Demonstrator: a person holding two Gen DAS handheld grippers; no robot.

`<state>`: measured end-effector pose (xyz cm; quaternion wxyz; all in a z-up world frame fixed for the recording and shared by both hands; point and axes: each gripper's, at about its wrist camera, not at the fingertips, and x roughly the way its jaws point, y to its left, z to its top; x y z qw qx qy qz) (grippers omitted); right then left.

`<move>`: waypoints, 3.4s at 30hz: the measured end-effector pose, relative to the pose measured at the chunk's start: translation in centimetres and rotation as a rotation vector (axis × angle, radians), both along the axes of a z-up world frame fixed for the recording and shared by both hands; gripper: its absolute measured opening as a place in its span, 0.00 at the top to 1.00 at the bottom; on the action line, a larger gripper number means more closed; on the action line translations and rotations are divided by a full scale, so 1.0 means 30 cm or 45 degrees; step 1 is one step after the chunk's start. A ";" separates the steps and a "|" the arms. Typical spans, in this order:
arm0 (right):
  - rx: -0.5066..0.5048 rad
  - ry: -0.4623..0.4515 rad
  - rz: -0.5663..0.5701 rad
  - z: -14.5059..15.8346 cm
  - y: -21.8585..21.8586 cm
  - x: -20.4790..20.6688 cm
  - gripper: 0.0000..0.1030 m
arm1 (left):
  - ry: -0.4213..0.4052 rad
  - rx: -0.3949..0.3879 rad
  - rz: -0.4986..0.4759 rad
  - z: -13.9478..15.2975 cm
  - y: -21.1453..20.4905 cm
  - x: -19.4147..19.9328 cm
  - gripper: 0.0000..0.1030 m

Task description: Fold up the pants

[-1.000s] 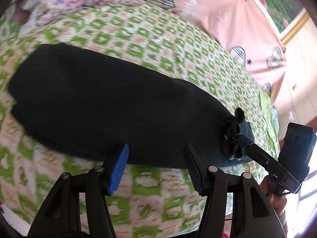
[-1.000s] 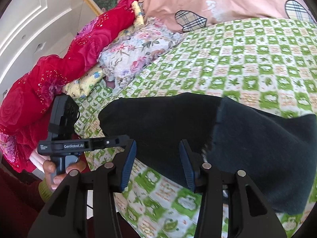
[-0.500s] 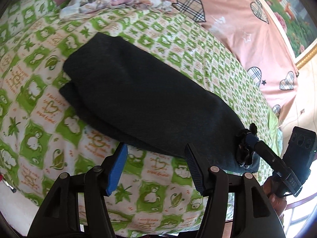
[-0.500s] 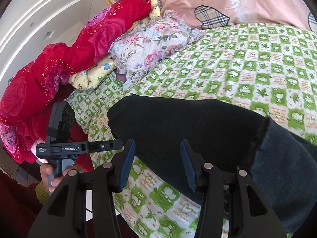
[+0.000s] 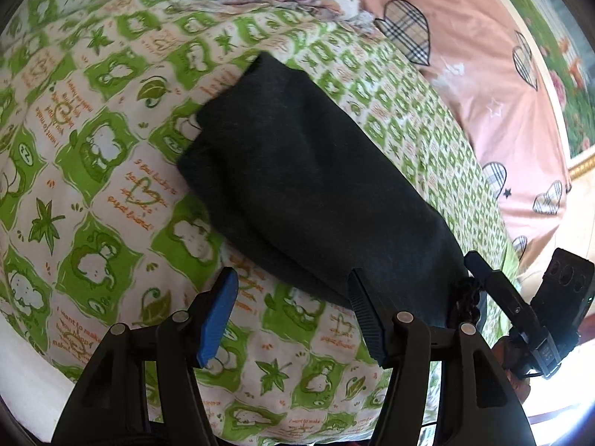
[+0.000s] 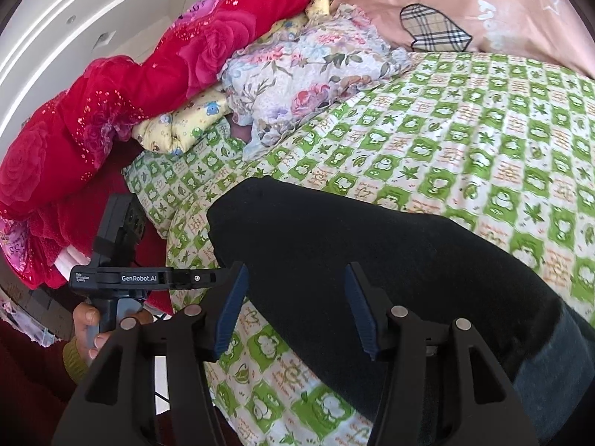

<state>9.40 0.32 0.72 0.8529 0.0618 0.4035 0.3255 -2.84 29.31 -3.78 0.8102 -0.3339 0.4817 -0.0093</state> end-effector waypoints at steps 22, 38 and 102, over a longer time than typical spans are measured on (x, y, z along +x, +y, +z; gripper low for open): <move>-0.340 0.196 0.586 -0.138 0.543 0.518 0.46 | 0.022 -0.078 0.162 -0.035 0.091 0.075 0.38; -0.178 0.087 0.570 -0.010 0.444 0.450 0.82 | -0.082 0.079 0.064 0.122 0.002 0.127 0.82; 0.201 -0.066 -0.806 -0.010 -0.903 -0.340 0.37 | -0.339 0.225 -0.985 0.175 -1.167 0.163 0.45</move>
